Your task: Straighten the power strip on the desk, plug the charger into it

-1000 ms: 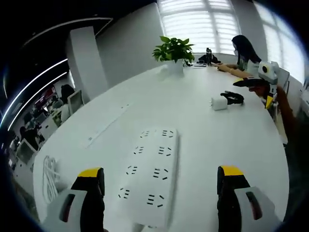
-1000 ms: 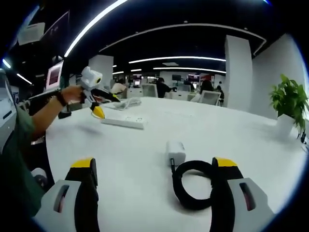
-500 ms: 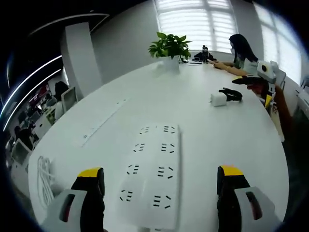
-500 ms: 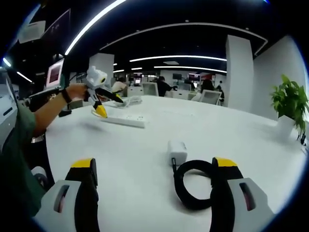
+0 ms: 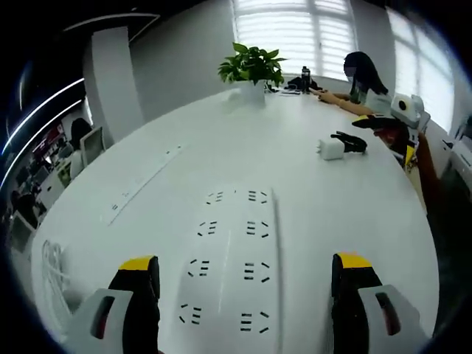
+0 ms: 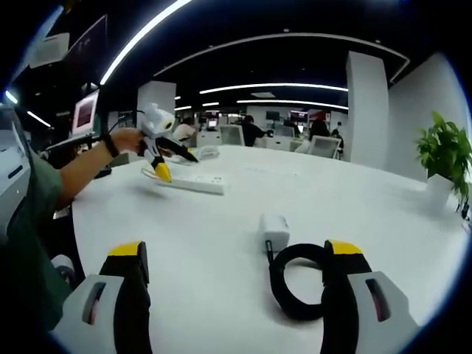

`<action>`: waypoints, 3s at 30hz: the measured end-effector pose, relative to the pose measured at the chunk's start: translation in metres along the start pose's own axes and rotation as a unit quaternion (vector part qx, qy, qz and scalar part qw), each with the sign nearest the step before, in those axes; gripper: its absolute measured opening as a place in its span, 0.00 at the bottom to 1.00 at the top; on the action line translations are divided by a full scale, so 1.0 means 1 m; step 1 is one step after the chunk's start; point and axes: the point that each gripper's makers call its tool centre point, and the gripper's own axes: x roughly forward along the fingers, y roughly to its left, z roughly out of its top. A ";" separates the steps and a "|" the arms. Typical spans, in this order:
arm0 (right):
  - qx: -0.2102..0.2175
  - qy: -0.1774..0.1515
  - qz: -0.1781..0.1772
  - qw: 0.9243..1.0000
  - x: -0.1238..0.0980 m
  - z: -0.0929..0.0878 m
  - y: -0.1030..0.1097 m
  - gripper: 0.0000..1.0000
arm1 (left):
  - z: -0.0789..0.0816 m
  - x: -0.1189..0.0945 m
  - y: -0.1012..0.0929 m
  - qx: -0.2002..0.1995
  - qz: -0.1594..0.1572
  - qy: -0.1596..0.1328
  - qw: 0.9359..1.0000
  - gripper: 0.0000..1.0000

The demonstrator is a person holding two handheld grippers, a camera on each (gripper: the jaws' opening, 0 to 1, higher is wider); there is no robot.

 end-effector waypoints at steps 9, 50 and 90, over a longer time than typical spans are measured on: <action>-0.013 0.005 -0.002 1.000 0.001 0.002 0.002 0.98 | 0.000 0.005 0.003 -0.007 -0.013 -0.005 1.000 0.99; -0.014 0.023 0.003 1.000 0.004 -0.009 0.002 0.99 | -0.006 0.038 0.010 -0.021 -0.034 0.007 0.999 0.85; -0.038 0.034 0.025 0.998 0.008 -0.008 0.011 1.00 | -0.003 0.042 0.007 0.005 -0.045 -0.025 0.999 0.75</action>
